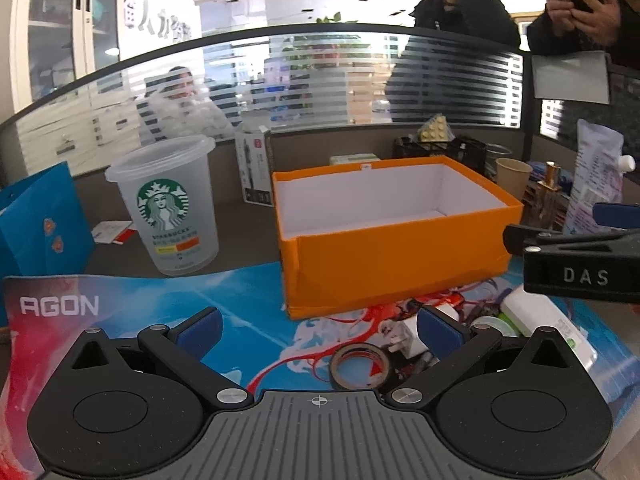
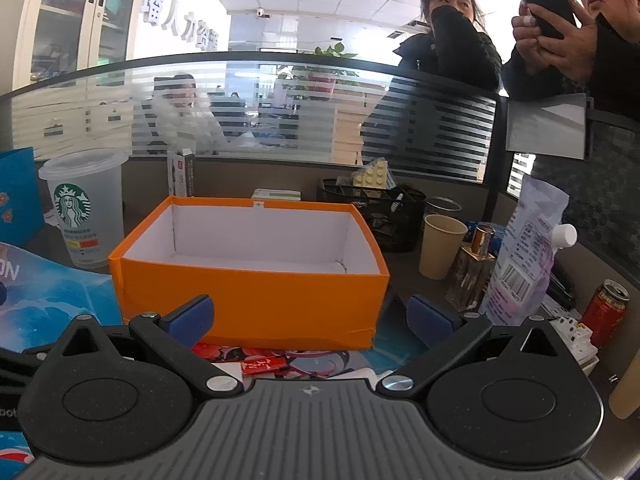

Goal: Organize rigid objects
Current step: 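Move both tools toward the cluttered items beside the orange box, then grasp the clear plastic cup with the left tool while the right tool grasps the white bottle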

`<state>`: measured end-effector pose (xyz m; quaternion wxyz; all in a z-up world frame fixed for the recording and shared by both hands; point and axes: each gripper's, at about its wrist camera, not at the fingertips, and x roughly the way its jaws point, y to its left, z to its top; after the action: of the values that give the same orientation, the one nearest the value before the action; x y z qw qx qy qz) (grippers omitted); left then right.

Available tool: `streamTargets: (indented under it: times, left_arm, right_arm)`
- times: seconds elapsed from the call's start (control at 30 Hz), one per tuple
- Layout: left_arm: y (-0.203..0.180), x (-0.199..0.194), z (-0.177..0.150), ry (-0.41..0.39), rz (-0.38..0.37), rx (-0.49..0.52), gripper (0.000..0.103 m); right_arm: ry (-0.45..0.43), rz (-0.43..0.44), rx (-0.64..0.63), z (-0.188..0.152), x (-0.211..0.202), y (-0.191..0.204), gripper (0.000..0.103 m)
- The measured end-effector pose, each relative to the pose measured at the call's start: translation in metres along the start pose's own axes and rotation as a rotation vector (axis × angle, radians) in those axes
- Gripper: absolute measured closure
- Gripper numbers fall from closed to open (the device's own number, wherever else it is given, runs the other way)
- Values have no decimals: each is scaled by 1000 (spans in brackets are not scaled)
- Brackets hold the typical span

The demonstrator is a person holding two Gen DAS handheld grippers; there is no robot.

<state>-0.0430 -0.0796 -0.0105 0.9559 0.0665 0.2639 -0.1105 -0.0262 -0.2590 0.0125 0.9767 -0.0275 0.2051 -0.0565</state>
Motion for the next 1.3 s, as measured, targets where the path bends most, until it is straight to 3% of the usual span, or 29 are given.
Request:
streamTargets:
  times: [1.03,1.17,1.3]
  left_arm:
    - [-19,-9,-7,-52,-42,64,0]
    - [-32,-10,-15,-78,-69,119,0]
    - [-44,-4,-23,-86,-114,157,0]
  right_arm:
    - [-12,14,3,-4,-6,-7,0]
    - [-88,41,-23,-13,-21,-28,0]
    - [-68,98,-56,-34,-27,-64,0]
